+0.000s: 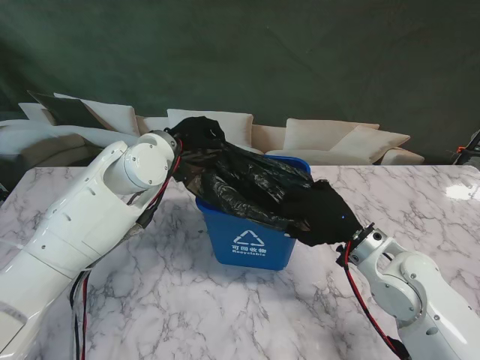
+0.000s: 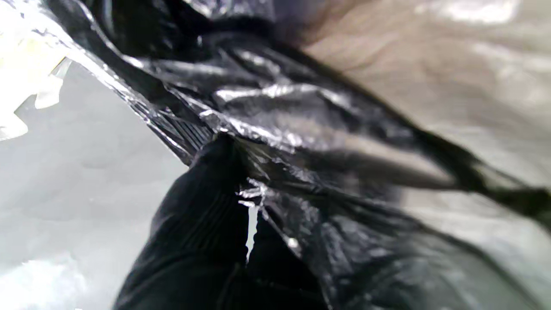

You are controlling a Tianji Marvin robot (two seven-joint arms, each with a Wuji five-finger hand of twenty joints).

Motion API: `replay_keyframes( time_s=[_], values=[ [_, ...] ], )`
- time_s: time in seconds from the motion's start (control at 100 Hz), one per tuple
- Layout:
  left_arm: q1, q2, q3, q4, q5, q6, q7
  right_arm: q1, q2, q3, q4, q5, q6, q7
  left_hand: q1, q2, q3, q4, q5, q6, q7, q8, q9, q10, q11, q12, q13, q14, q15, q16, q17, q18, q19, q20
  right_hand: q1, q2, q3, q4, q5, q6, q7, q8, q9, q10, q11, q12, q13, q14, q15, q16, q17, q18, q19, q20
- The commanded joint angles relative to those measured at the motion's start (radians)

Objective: Fit the garbage bag over the bin

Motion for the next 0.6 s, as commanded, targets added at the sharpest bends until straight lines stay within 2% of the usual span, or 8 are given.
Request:
replay_keyframes(
  time_s=[0.0,0.2,0.32,0.49,0.59],
  values=[
    [-0.007,-0.014,0.002,0.021,-0.008,0.011,-0.006,-0.005,0.001,-0.002,0.002,-0.005,0.002,0.0,0.082,0.069,-0.008,0.006,-0.006,0.014,-0.016,-0.02,-0.006,0.017,0.056,-0.048,0.017,0.006,0.03,-0.012,0.007,0.005,0.058,0.009,0.116,0.061,0.103,0.034,0.069,-0.189,0.025,0.038,0.007,-0.018,-0.015,0.01,0.035,0.023,0.019,0.003,-0.001,-0.024,0.008,-0.011],
    [-0.04,-0.031,0.052,0.099,-0.034,0.062,-0.004,-0.002,0.002,-0.006,-0.001,-0.004,0.002,0.005,0.11,0.122,-0.037,-0.005,0.012,0.043,-0.069,-0.062,-0.019,0.052,0.128,-0.114,0.04,0.015,0.048,-0.011,0.024,0.008,0.074,0.009,0.114,0.06,0.102,0.034,0.069,-0.19,0.024,0.038,0.007,-0.018,-0.016,0.01,0.035,0.022,0.018,0.004,0.0,-0.024,0.006,-0.012],
    [-0.04,-0.049,0.062,0.131,-0.095,0.094,0.008,-0.004,0.001,-0.006,-0.003,-0.003,0.005,0.006,0.119,0.137,-0.04,-0.006,0.015,0.055,-0.095,-0.086,-0.022,0.04,0.138,-0.129,0.033,0.027,0.048,-0.013,0.014,0.014,0.076,0.008,0.115,0.061,0.103,0.035,0.068,-0.188,0.023,0.037,0.007,-0.018,-0.017,0.011,0.036,0.023,0.018,0.004,0.001,-0.023,0.006,-0.012],
    [-0.013,-0.045,0.047,0.137,-0.131,0.047,-0.007,-0.009,0.001,-0.004,-0.007,-0.004,0.013,0.008,0.134,0.153,-0.048,-0.011,0.007,0.055,-0.123,-0.1,-0.046,0.025,0.126,-0.138,-0.002,0.034,0.026,-0.021,-0.021,0.02,0.06,0.005,0.116,0.062,0.103,0.036,0.068,-0.186,0.023,0.036,0.005,-0.016,-0.019,0.01,0.034,0.026,0.017,0.005,0.001,-0.023,0.006,-0.012],
    [0.028,-0.042,0.007,0.111,-0.155,0.009,0.004,-0.014,0.001,-0.001,-0.009,-0.005,0.019,0.006,0.134,0.147,-0.028,-0.009,0.009,0.05,-0.126,-0.099,-0.048,0.02,0.121,-0.13,-0.009,0.035,0.017,-0.023,-0.031,0.021,0.05,0.003,0.117,0.065,0.102,0.037,0.064,-0.184,0.02,0.034,0.002,-0.016,-0.02,0.01,0.032,0.025,0.017,0.005,0.001,-0.023,0.005,-0.013]
  ],
)
